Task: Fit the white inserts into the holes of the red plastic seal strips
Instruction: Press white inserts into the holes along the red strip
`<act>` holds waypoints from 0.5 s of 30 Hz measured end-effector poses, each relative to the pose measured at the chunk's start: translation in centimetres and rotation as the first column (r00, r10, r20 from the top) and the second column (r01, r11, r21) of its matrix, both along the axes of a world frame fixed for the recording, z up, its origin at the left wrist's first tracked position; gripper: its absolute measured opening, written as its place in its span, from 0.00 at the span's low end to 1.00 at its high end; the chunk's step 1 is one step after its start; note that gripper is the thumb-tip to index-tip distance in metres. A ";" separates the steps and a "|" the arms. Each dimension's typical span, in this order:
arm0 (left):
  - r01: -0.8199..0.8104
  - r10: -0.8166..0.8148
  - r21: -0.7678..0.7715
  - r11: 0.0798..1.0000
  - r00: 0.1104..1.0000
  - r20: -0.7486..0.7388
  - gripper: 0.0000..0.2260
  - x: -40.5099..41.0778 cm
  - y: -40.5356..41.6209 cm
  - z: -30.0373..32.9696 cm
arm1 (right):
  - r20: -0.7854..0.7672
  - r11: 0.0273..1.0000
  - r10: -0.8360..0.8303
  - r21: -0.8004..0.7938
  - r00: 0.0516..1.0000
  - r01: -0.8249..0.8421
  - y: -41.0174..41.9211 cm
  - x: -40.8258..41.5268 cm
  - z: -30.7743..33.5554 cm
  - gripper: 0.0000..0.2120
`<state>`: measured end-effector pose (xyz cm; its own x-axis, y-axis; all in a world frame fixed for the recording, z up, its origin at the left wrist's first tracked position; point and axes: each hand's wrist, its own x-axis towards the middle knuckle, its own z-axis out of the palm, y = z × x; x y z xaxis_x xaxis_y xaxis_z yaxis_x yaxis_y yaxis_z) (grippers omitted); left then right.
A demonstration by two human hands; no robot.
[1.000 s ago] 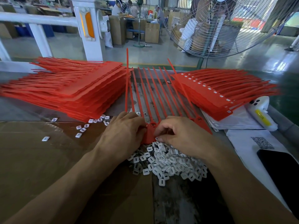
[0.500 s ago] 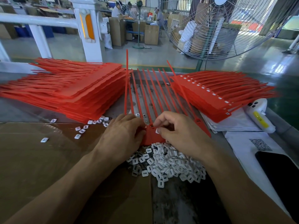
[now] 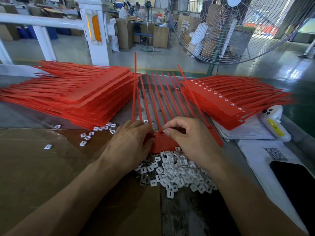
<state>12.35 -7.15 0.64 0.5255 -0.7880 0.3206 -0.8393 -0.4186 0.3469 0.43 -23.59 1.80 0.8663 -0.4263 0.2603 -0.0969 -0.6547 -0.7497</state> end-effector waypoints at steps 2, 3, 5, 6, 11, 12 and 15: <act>-0.004 0.004 0.000 1.000 1.000 -0.007 0.11 0.0 0.0 0.0 | 0.014 1.000 -0.021 0.017 1.000 0.021 0.0 0.0 0.1 0.03; -0.007 0.007 0.001 1.000 1.000 -0.010 0.11 0.0 0.0 0.0 | 0.019 0.999 -0.034 0.023 0.999 0.033 -0.1 0.0 0.1 0.03; -0.008 0.008 0.002 1.000 1.000 -0.014 0.11 0.0 0.0 0.0 | 0.028 0.998 -0.060 0.034 0.998 0.059 -0.2 -0.1 0.1 0.03; -0.008 0.008 0.003 1.000 1.000 -0.015 0.11 -0.1 0.0 0.1 | 0.037 0.997 -0.069 0.043 0.997 0.067 -0.2 -0.1 0.1 0.04; -0.016 0.017 0.020 1.000 1.000 -0.008 0.12 -0.1 -0.1 0.1 | 0.017 0.994 -0.100 0.037 0.995 0.099 -0.3 0.4 -0.1 0.05; -0.016 0.016 0.022 1.000 1.000 -0.007 0.12 -0.2 -0.1 0.1 | 0.009 0.995 -0.100 0.022 0.995 0.100 -0.3 0.6 -0.1 0.05; -0.012 0.013 0.024 1.000 1.000 -0.009 0.12 -0.2 -0.1 0.1 | -0.014 0.993 -0.112 -0.039 0.994 0.112 -0.2 1.2 -0.1 0.04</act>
<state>12.11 -7.29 0.77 0.5382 -0.7887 0.2972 -0.8309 -0.4372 0.3443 1.65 -23.76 1.67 0.8177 -0.5110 0.2650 -0.1828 -0.6671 -0.7222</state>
